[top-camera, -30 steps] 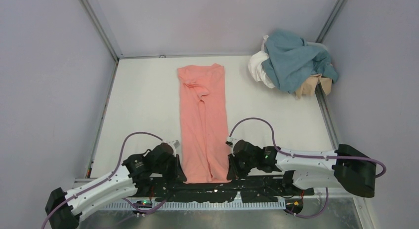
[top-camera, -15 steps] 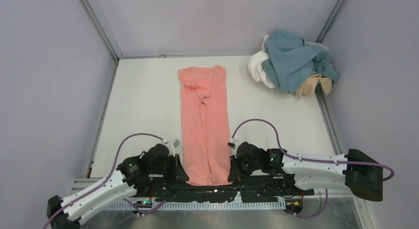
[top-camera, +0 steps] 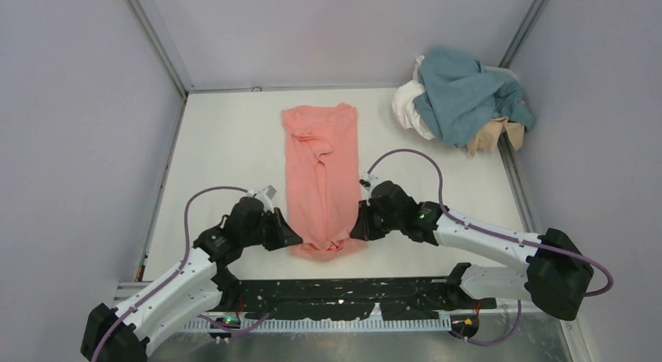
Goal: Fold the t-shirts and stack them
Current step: Fold the folded rectangular tshirt in 1/3 of the way
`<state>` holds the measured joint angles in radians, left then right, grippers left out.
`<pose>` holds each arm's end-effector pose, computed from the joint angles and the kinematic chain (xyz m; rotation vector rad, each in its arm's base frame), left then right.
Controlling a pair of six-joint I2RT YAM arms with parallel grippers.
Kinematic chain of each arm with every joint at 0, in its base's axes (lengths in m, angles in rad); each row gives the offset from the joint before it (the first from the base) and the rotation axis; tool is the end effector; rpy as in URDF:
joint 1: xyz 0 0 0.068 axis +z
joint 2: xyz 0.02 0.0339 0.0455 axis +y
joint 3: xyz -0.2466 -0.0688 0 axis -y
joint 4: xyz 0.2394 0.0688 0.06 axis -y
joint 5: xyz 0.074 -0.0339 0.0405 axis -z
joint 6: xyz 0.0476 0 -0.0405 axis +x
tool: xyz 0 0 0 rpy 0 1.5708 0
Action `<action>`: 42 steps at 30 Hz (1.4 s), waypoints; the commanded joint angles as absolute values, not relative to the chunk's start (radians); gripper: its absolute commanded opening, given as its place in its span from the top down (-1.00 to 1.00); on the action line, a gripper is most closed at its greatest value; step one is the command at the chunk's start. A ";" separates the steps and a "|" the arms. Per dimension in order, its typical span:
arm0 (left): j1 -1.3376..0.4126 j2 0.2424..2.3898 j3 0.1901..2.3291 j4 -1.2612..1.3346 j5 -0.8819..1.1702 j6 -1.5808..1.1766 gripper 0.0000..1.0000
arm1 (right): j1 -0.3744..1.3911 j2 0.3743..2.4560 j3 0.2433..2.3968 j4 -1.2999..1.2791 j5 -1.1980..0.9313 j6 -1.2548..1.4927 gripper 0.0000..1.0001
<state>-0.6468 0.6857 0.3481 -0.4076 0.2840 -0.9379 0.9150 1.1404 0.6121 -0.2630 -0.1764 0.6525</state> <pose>0.1219 -0.1088 0.1658 -0.2121 2.5494 -1.0525 0.1392 0.1946 0.1828 -0.4274 2.5270 0.9031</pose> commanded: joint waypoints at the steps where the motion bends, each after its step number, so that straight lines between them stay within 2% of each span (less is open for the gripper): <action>1: -0.562 0.755 0.434 -0.243 0.239 -0.869 1.00 | 0.832 1.212 0.719 -0.188 -0.159 0.577 0.89; 10: -0.397 1.000 0.583 -0.154 0.228 -0.826 1.00 | 0.690 1.417 0.928 -0.156 -0.147 0.521 0.89; 19: -0.304 1.251 0.728 -0.089 0.278 -0.782 1.00 | 0.594 1.597 1.119 -0.191 -0.159 0.471 0.89; 36: -0.237 1.556 0.908 -0.099 0.291 -0.747 1.00 | 0.469 1.844 1.240 -0.122 -0.245 0.492 0.89; 41: -0.227 1.597 0.946 -0.150 0.239 -0.738 1.00 | 0.456 1.891 1.280 -0.118 -0.259 0.483 0.79; 42: -0.224 1.601 0.951 -0.156 0.232 -0.741 0.88 | 0.455 1.899 1.291 -0.118 -0.263 0.482 0.75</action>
